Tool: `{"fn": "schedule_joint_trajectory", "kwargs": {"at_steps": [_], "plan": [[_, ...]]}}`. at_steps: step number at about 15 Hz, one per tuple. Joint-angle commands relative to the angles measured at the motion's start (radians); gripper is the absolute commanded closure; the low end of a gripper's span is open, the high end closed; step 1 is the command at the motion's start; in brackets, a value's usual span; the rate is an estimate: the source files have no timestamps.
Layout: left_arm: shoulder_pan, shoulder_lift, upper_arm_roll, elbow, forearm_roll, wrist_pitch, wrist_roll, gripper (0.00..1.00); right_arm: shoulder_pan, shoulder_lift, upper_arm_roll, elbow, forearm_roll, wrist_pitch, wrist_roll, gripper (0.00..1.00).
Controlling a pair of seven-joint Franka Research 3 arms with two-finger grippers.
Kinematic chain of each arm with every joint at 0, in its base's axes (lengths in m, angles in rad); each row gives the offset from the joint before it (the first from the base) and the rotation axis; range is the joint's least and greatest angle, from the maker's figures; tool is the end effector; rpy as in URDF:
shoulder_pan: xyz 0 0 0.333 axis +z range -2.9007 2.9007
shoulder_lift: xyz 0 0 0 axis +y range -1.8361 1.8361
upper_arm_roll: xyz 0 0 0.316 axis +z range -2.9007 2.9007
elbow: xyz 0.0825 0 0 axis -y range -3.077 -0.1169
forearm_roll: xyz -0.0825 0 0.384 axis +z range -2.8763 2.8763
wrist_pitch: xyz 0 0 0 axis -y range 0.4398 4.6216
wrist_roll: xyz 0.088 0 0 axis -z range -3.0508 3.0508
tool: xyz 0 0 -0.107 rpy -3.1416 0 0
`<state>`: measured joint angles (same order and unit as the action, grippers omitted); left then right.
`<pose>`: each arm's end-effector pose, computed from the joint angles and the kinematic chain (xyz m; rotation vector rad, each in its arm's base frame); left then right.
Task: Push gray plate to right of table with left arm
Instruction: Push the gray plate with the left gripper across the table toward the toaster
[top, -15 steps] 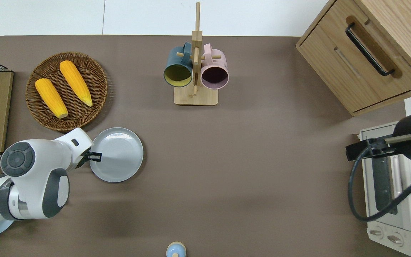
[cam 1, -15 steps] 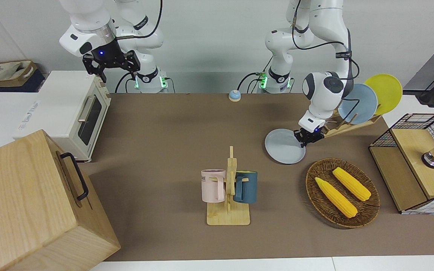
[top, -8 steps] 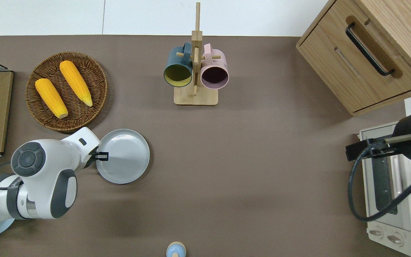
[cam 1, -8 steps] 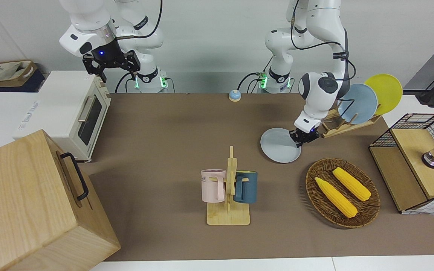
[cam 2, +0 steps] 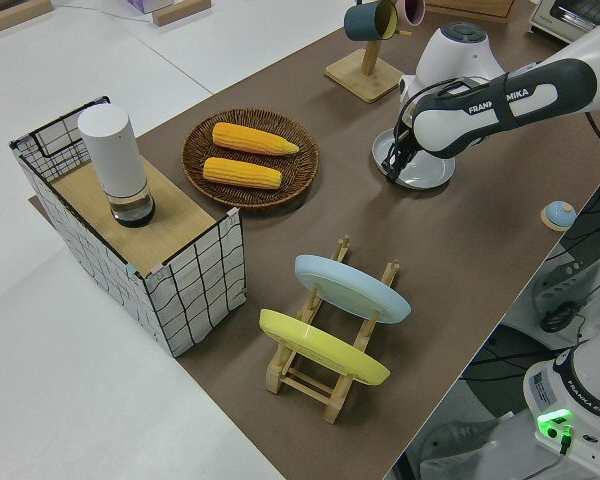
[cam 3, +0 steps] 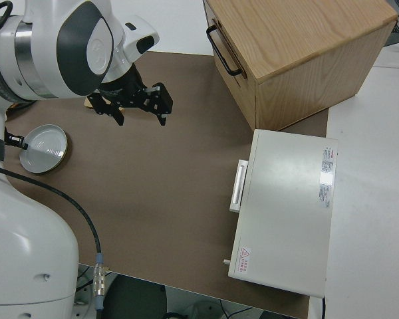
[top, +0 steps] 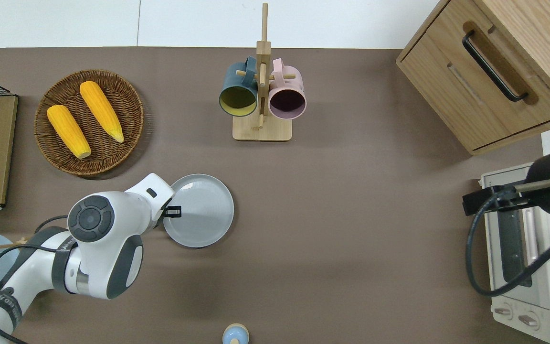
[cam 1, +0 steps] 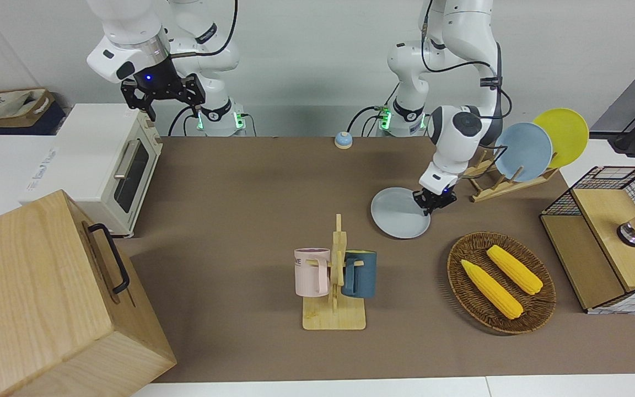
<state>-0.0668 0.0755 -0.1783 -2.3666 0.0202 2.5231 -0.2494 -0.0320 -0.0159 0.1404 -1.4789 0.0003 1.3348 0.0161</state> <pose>0.4974 -0.1248 0.3023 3.1180 -0.0166 0.1241 0.5209 0.0574 0.6562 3.1220 0.1440 -0.2003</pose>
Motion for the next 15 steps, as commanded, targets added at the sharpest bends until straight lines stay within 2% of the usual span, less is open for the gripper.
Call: {"fn": "schedule_joint_trajectory", "kwargs": {"at_steps": [1, 8, 15], "plan": [[-0.1, 0.035, 0.0, 0.0, 0.021, 0.005, -0.146, 1.0, -0.02, -0.002, 0.016, 0.009, 0.004, -0.016, 0.013, 0.017], [-0.255, 0.04, 0.0, 0.052, 0.023, -0.075, -0.342, 1.0, -0.02, -0.002, 0.016, 0.009, 0.004, -0.016, 0.013, 0.017], [-0.415, 0.115, 0.002, 0.144, 0.029, -0.102, -0.548, 1.0, -0.02, -0.002, 0.016, 0.009, 0.004, -0.016, 0.013, 0.017]]}}
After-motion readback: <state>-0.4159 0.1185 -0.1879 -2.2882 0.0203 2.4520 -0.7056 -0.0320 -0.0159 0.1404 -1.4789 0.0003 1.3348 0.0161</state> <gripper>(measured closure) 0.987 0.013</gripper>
